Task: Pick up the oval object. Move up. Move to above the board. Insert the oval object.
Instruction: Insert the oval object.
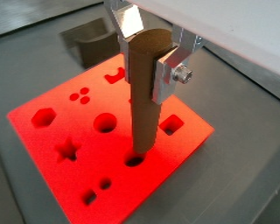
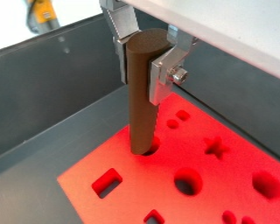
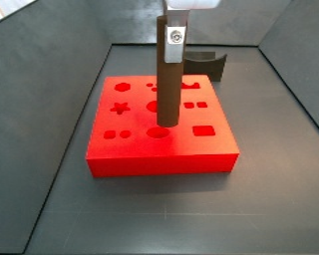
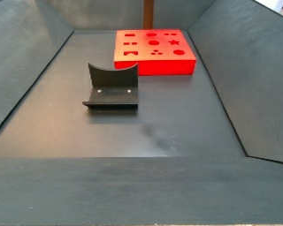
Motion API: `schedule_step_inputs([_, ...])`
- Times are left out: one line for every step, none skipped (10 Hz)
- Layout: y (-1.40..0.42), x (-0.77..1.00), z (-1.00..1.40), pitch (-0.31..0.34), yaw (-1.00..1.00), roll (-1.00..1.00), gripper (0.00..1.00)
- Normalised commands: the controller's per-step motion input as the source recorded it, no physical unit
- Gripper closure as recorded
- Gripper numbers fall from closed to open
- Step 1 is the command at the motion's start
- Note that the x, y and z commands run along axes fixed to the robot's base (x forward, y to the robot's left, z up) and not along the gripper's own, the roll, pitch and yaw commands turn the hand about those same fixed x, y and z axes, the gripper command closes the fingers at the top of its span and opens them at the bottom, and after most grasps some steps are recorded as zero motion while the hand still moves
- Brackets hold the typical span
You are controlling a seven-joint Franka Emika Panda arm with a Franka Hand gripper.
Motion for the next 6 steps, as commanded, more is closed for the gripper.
schedule_step_inputs([0.00, 0.08, 0.00, 0.023, -0.13, 0.01, 1.00])
schedule_step_inputs([0.00, 0.00, 0.00, 0.001, 0.00, 0.03, 1.00])
schedule_step_inputs([0.00, 0.31, -0.09, 0.034, -0.37, 0.16, 1.00])
schedule_step_inputs([0.00, 0.27, -0.16, 0.011, -0.62, 0.14, 1.00])
schedule_step_inputs([0.00, 0.07, 0.00, 0.000, -0.09, 0.00, 1.00])
schedule_step_inputs([0.00, 0.00, -0.03, 0.000, 0.00, 0.00, 1.00])
